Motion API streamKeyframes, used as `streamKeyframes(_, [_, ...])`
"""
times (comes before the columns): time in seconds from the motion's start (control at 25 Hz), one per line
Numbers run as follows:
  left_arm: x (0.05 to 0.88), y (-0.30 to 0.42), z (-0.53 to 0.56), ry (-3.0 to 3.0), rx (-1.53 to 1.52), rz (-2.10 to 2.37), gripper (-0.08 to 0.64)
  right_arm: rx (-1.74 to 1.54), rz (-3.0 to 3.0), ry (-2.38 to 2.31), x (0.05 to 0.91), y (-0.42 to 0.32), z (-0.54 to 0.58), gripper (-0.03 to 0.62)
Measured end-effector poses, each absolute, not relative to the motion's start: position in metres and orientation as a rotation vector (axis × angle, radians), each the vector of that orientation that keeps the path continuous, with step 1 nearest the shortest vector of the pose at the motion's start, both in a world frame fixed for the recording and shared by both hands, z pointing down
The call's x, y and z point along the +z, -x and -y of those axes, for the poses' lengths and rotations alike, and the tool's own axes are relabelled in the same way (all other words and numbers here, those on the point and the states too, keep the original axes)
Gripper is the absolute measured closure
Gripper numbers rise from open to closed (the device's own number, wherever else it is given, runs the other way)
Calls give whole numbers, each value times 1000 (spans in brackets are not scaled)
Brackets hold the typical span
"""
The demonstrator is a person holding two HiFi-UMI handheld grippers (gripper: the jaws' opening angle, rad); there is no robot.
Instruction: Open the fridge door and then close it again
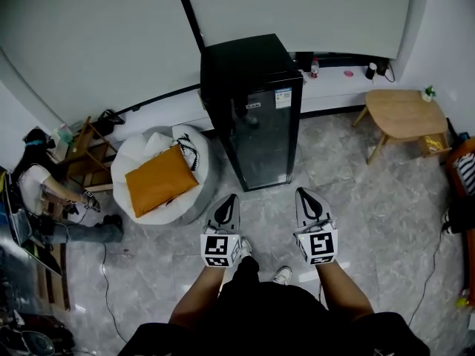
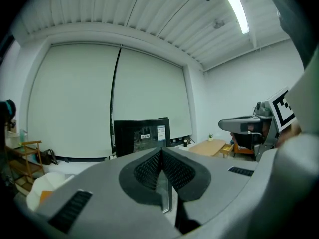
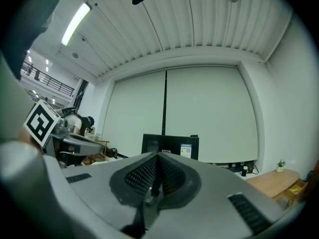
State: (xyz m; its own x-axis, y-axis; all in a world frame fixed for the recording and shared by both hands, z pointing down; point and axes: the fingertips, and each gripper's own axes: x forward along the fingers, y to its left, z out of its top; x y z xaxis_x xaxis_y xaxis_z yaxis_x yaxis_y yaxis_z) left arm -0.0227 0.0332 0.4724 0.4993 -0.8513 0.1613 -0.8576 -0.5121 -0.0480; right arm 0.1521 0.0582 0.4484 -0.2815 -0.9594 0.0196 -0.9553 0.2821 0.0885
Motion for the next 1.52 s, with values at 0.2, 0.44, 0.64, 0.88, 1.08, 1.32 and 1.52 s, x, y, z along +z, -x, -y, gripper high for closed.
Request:
streamKeyframes(0.2, [480,33,-16,-2655,234,1546,541,-105,2472,-1805,449,-145,-39,574])
streamKeyframes(0.44, [492,46,31,-2598,204,1563,541,-90,2438,-1762,462,-141,3,575])
streamKeyframes(0.64, [503,56,74,-2585,241,1552,541,-27,2432,-1715,476,-120,41,574])
streamKeyframes(0.88, [515,70,125,-2563,232,1497,541,4,2432,-1693,489,-98,86,574])
streamKeyframes(1.08, [530,85,164,-2558,267,1464,540,28,2423,-1686,495,-79,120,575])
streamKeyframes(1.32, [556,103,207,-2516,339,1412,531,94,2448,-1696,494,-58,151,574])
streamKeyframes(1.52, [562,100,237,-2529,330,1351,439,98,2456,-1688,490,-48,174,574])
